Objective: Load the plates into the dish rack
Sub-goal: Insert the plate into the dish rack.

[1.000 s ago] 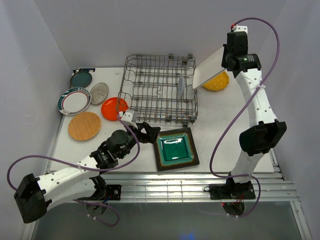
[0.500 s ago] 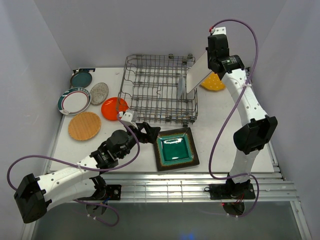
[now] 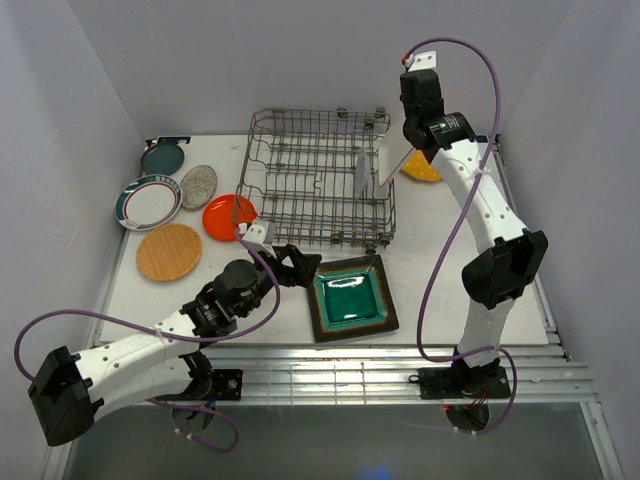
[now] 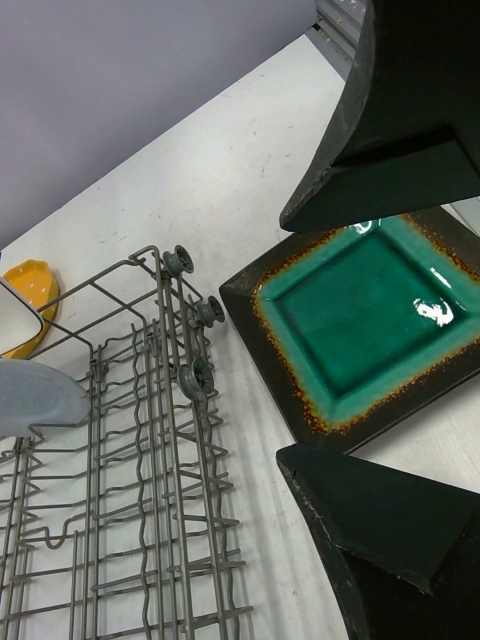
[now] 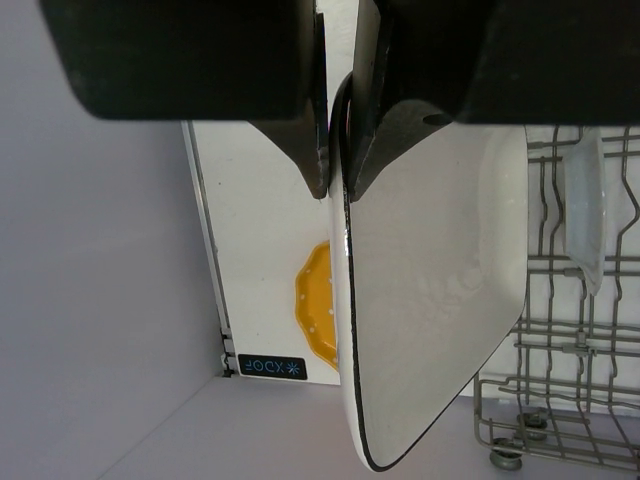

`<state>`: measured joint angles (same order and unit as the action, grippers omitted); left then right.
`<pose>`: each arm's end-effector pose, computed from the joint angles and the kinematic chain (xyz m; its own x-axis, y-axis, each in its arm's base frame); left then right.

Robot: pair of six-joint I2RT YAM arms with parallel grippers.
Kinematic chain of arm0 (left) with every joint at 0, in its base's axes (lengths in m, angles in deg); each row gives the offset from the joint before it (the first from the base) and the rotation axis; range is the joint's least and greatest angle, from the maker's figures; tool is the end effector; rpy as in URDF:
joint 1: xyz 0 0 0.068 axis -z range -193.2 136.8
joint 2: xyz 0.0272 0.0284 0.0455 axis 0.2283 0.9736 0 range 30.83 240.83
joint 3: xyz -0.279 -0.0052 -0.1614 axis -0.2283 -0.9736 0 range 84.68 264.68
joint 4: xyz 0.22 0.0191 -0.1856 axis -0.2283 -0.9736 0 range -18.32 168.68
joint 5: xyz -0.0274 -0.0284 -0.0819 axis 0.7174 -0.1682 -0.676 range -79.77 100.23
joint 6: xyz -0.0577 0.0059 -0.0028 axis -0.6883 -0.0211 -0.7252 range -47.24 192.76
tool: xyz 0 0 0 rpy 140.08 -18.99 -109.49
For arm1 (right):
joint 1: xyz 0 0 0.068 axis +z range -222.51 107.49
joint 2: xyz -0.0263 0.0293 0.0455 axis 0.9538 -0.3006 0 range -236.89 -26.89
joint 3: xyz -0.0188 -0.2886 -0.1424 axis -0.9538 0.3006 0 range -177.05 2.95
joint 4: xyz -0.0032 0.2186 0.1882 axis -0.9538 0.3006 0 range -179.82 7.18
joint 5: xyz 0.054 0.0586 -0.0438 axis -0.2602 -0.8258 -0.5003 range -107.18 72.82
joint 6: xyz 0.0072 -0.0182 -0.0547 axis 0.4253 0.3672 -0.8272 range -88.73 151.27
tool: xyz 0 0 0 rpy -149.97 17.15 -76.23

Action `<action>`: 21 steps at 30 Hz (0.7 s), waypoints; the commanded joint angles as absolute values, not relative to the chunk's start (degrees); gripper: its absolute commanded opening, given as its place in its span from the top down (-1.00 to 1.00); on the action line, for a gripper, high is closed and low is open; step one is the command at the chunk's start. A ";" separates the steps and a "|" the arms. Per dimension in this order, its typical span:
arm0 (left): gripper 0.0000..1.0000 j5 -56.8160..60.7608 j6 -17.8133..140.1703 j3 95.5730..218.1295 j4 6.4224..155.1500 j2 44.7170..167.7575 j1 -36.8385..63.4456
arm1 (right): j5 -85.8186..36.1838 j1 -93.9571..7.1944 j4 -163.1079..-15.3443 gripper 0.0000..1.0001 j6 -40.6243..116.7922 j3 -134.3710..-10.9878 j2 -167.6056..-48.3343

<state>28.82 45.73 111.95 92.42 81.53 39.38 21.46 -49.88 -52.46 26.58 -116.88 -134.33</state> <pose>0.1365 -0.1566 0.2843 -0.3465 -0.2560 -0.9024 0.4540 0.7961 -0.4002 0.4396 0.1550 0.4863 -0.4065 -0.2386 -0.8819 0.1893 0.9224 -0.3368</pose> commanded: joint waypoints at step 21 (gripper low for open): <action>-0.96 27.99 45.51 114.30 92.48 81.89 39.10 | 36.61 -42.54 -73.47 0.84 17.21 -118.51 -137.45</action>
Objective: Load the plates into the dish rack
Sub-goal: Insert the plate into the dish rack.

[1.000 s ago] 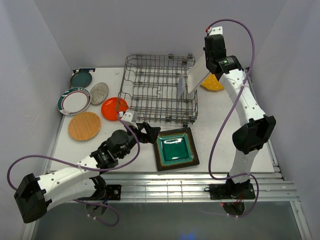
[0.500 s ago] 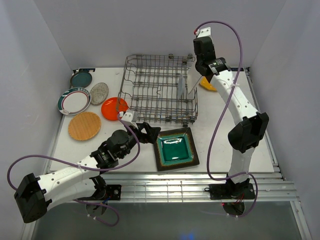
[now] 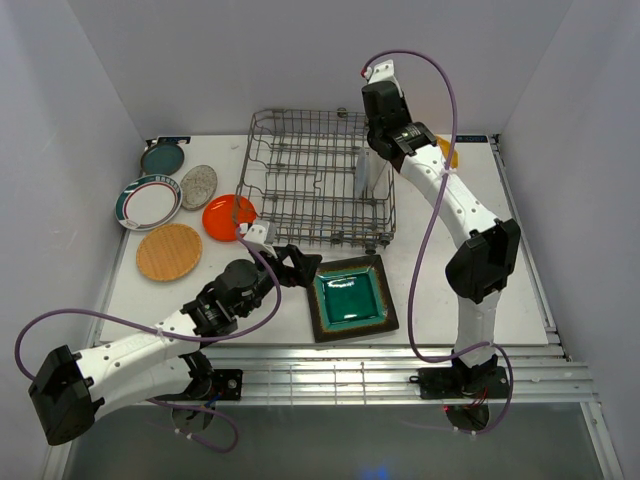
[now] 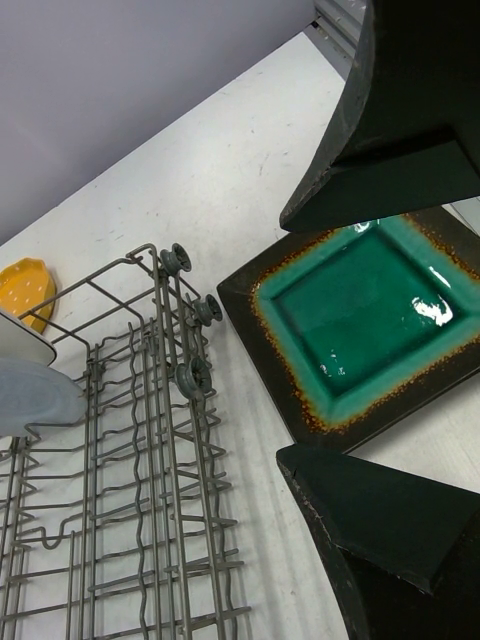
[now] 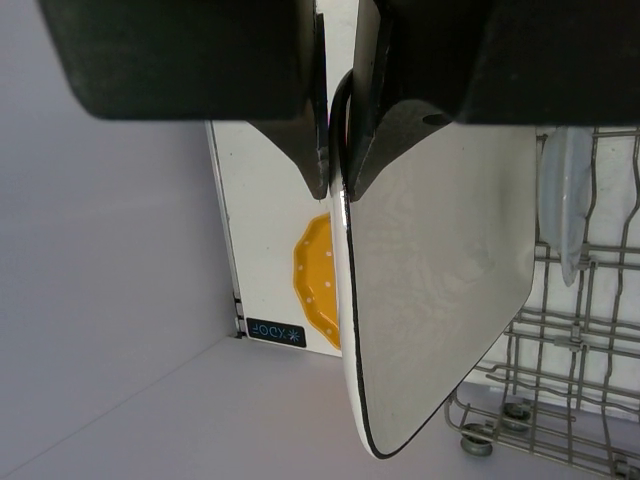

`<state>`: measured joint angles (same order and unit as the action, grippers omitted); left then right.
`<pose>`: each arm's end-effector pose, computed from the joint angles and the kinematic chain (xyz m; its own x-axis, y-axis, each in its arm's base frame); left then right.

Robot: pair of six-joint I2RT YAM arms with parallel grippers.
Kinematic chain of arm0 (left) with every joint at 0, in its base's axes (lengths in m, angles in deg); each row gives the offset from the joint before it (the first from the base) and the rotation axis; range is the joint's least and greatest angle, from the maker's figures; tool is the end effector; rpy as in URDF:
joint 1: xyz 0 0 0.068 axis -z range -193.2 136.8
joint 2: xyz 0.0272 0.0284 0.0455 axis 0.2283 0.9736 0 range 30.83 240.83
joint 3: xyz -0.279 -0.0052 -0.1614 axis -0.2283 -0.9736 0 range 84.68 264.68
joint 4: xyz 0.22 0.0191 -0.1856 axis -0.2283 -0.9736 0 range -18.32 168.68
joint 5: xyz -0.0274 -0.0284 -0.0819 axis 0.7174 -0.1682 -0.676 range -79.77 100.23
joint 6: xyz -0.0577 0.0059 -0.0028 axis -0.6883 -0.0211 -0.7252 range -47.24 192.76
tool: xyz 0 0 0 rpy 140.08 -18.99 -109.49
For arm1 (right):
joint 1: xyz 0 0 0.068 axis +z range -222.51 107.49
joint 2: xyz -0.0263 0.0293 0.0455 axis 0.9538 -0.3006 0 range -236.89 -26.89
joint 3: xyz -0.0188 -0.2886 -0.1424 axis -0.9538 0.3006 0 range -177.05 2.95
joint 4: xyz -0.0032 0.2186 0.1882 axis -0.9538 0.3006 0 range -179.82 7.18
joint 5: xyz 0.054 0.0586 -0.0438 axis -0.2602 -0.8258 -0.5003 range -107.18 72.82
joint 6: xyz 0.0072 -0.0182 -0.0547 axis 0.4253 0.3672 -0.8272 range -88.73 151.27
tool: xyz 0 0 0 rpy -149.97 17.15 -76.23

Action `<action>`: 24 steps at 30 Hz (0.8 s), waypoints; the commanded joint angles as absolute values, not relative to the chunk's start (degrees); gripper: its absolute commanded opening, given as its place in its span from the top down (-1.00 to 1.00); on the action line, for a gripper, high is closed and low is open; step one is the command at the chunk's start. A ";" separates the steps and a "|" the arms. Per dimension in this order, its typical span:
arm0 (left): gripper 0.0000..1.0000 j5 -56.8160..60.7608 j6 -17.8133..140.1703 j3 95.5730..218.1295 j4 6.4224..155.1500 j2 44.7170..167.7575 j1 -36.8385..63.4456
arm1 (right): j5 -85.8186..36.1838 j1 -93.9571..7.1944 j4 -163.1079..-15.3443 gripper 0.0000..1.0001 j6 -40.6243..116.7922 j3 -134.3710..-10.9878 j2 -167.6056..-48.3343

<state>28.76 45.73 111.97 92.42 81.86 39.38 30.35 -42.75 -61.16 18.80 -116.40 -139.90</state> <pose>0.1371 -0.1574 0.2834 -0.3499 -0.2519 -0.9023 0.4535 0.7973 -0.3984 0.4519 0.2229 0.4544 -0.3775 -0.3837 -0.8428 0.1799 0.8624 -0.4732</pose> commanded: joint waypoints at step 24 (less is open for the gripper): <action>-0.96 27.81 45.51 114.39 92.48 81.81 39.19 | 43.55 -39.99 -80.94 0.84 8.95 -116.58 -140.35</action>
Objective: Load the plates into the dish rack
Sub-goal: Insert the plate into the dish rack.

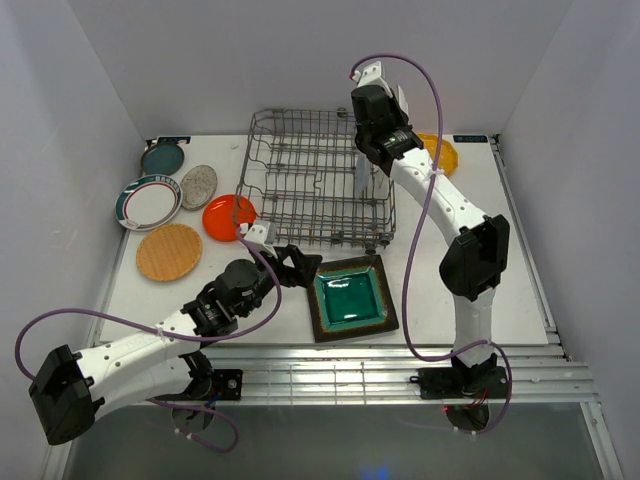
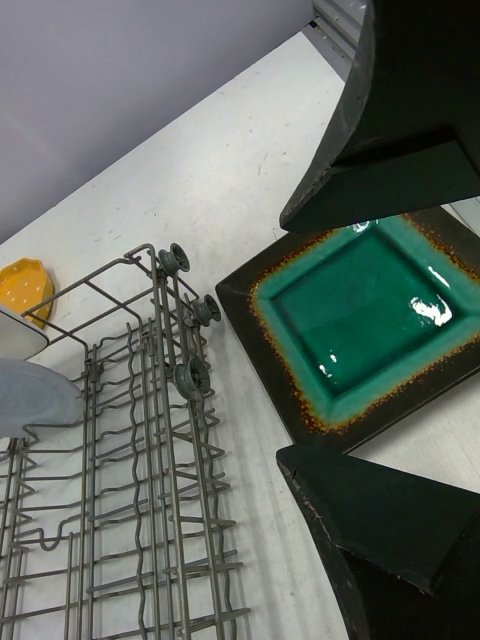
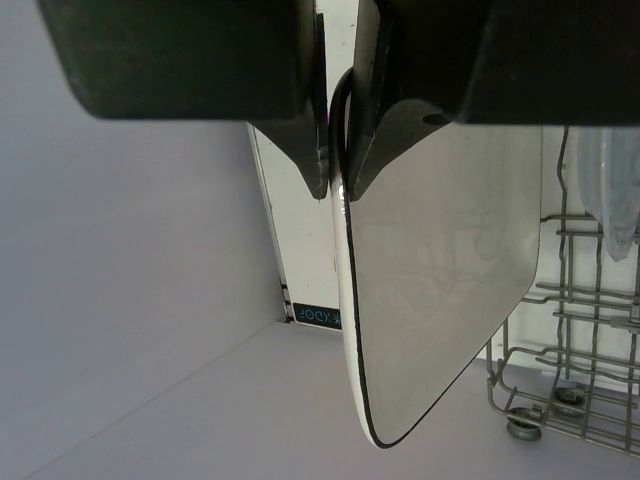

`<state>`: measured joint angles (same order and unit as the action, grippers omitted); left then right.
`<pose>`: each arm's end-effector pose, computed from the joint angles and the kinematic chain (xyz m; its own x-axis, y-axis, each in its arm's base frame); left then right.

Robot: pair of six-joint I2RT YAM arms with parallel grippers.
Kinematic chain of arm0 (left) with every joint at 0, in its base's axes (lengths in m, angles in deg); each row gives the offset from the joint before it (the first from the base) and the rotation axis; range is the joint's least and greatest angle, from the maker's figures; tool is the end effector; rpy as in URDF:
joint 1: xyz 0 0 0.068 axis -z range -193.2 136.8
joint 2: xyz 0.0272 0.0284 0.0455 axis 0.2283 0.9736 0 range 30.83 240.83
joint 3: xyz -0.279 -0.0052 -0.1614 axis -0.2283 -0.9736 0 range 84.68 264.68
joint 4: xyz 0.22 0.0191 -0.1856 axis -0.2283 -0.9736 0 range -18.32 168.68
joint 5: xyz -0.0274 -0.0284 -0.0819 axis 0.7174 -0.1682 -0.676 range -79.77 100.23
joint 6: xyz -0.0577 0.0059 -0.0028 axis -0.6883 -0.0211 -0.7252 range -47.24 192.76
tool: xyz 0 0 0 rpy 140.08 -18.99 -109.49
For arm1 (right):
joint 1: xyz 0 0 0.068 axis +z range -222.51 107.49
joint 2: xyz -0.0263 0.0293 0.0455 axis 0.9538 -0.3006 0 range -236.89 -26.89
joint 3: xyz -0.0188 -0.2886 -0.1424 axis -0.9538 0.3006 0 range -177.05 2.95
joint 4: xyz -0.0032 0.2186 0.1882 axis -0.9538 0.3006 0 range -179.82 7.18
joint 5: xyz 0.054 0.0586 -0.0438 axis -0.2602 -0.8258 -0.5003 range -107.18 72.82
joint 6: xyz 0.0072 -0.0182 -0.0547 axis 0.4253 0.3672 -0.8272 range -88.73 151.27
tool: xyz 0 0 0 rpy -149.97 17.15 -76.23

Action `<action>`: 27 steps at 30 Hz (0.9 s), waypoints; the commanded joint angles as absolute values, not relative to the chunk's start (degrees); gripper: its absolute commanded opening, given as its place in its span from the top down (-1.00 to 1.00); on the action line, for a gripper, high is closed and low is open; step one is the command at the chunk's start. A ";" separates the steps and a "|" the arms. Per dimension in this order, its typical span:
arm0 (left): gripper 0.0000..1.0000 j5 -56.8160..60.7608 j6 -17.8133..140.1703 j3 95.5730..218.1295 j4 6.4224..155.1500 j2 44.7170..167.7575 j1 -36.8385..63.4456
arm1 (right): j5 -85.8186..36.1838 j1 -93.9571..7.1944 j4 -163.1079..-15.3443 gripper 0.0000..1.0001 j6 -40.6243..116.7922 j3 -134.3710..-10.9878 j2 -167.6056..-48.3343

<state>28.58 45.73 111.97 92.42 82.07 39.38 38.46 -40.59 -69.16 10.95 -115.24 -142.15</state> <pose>0.1374 -0.1580 0.2827 -0.3530 -0.2485 -0.9020 0.4549 0.7969 -0.3976 0.4575 0.2444 0.4425 -0.3705 -0.4617 -0.8060 0.2562 0.7832 -0.5665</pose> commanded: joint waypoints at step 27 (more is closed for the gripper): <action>-0.96 27.55 45.42 114.30 92.39 81.46 39.10 | 43.64 -39.37 -82.61 0.85 8.42 -115.00 -143.43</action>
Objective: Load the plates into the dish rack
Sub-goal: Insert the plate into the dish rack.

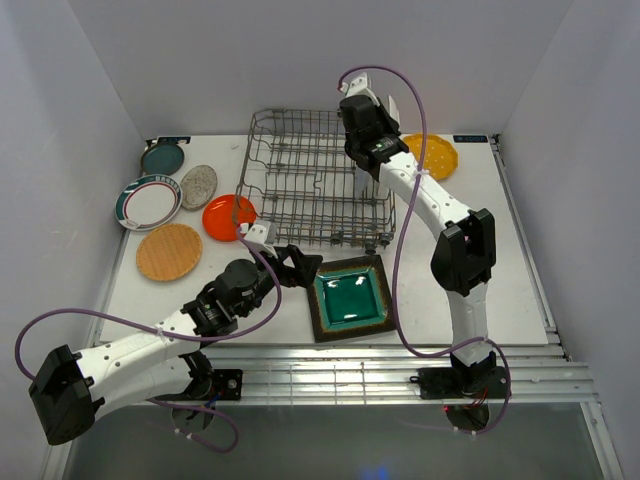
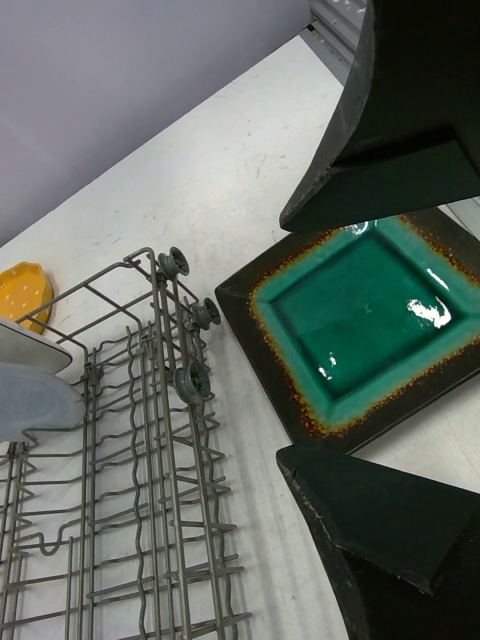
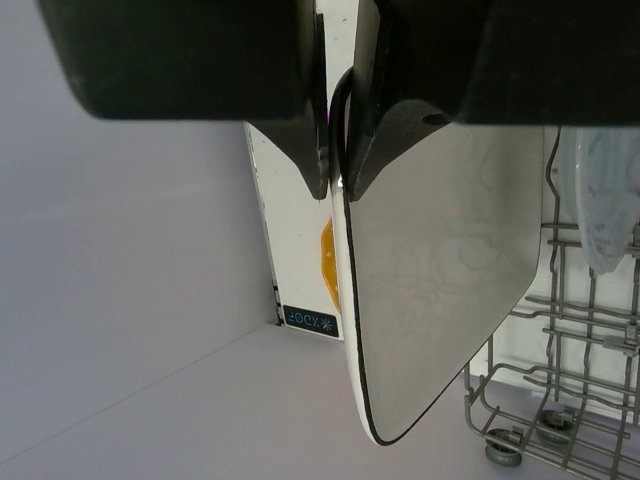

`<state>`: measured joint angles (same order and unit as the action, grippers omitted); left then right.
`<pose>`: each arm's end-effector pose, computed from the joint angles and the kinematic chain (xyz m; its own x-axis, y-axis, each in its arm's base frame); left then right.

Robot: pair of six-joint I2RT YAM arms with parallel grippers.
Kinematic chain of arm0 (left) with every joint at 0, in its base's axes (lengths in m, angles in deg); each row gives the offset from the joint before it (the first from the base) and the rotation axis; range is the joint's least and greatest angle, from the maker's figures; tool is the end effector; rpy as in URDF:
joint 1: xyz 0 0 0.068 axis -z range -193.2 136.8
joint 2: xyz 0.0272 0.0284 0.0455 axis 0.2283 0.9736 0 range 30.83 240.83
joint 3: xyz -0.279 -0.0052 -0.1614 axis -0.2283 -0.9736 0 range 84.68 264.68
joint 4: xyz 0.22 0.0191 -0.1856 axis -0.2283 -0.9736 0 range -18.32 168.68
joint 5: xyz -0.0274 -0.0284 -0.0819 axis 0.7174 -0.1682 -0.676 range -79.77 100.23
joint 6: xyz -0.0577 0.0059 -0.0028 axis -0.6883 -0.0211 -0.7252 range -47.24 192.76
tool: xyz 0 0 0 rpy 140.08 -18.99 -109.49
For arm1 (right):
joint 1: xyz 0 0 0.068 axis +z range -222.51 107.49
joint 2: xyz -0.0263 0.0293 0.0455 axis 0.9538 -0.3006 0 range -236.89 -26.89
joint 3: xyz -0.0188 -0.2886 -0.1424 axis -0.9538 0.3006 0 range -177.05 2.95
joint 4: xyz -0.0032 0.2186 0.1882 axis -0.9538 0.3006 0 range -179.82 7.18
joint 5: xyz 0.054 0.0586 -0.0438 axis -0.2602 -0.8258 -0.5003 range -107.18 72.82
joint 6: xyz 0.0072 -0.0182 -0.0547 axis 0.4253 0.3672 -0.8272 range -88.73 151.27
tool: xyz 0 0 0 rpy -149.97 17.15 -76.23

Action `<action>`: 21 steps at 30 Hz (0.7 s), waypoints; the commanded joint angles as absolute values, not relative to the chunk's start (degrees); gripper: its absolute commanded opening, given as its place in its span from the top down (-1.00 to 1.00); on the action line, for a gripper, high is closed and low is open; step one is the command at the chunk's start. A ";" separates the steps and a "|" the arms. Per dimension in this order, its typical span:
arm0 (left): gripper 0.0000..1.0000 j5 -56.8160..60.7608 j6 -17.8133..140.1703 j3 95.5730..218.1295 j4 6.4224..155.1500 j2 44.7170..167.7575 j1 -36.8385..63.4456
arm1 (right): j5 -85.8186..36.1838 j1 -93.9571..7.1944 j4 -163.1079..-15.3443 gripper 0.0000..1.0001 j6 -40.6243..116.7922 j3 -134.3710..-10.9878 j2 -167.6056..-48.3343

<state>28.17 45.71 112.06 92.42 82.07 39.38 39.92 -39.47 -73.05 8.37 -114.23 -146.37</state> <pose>0.1373 -0.1583 0.2832 -0.3550 -0.2481 -0.9013 0.4603 0.7928 -0.3995 0.4736 0.2662 0.4050 -0.3959 -0.5096 -0.7639 0.2334 0.7488 -0.6204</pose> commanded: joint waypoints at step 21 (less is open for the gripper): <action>-0.96 27.90 45.51 114.48 92.39 82.07 39.10 | 39.25 -39.99 -75.06 0.84 17.29 -113.67 -140.36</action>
<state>28.17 45.71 112.08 92.42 82.07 39.38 38.15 -39.86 -70.62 13.60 -111.98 -145.54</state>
